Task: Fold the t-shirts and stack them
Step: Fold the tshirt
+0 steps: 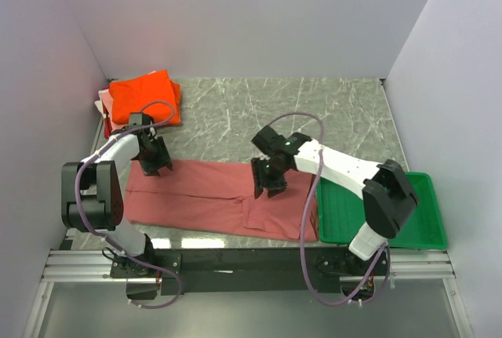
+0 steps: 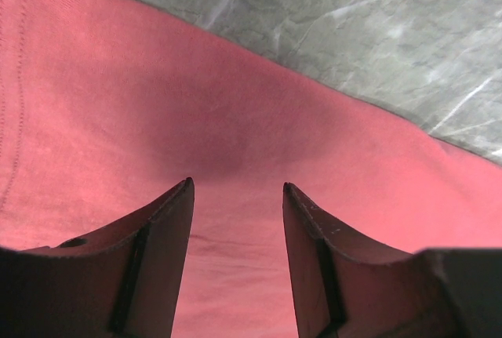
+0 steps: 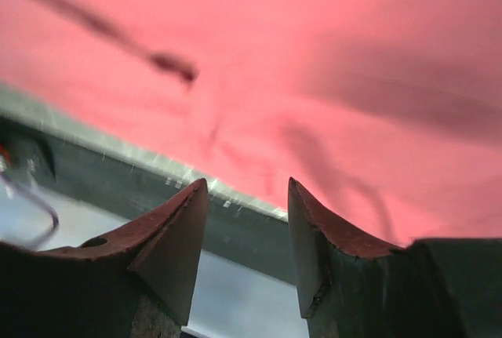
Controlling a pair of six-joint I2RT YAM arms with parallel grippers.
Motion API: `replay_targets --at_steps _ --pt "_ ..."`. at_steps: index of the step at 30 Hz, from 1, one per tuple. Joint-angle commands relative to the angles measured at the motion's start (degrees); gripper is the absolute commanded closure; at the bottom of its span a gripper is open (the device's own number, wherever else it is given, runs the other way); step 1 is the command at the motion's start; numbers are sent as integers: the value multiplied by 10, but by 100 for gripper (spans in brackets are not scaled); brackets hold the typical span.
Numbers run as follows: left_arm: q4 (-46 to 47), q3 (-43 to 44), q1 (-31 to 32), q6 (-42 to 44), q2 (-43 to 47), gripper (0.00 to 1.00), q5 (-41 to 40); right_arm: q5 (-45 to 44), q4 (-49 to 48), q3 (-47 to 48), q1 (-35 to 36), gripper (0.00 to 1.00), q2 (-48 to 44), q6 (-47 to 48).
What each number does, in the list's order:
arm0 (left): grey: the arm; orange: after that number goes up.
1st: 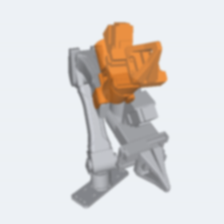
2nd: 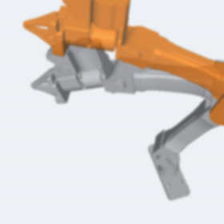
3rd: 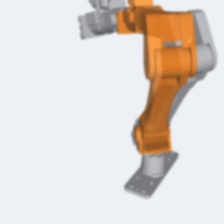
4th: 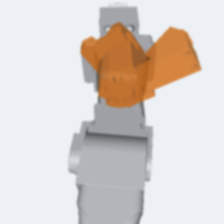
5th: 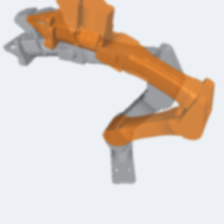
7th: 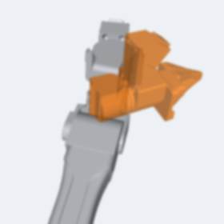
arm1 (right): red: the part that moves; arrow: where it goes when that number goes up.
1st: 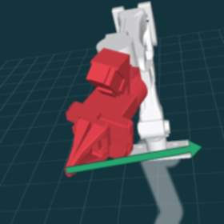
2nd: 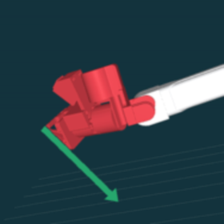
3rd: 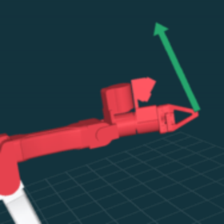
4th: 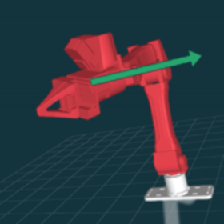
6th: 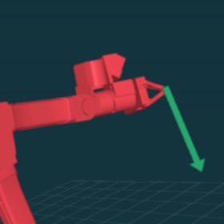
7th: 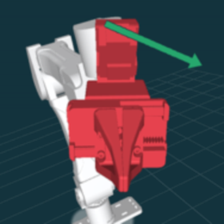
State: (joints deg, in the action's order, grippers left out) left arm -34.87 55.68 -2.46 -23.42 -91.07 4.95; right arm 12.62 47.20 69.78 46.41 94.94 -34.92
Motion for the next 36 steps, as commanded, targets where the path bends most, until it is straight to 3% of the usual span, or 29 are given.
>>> replay_targets --at_steps 1,9,21,27,34,36 --pt "11 -3 -5 1 -18 46 4 -71 1 -35 -29 47 -28 -38" --pt "16 -5 -18 0 -37 46 -6 -119 -18 -98 -91 47 16 -60" --pt "14 -10 -47 5 -28 46 -4 -163 13 55 -156 48 189 -11" --pt "17 2 -52 15 -18 46 41 -176 59 240 -205 48 291 15" --pt "32 1 -47 26 -3 47 91 -174 162 583 -217 48 421 51" --pt "37 -3 -43 29 17 47 95 -163 162 617 -219 48 429 54"
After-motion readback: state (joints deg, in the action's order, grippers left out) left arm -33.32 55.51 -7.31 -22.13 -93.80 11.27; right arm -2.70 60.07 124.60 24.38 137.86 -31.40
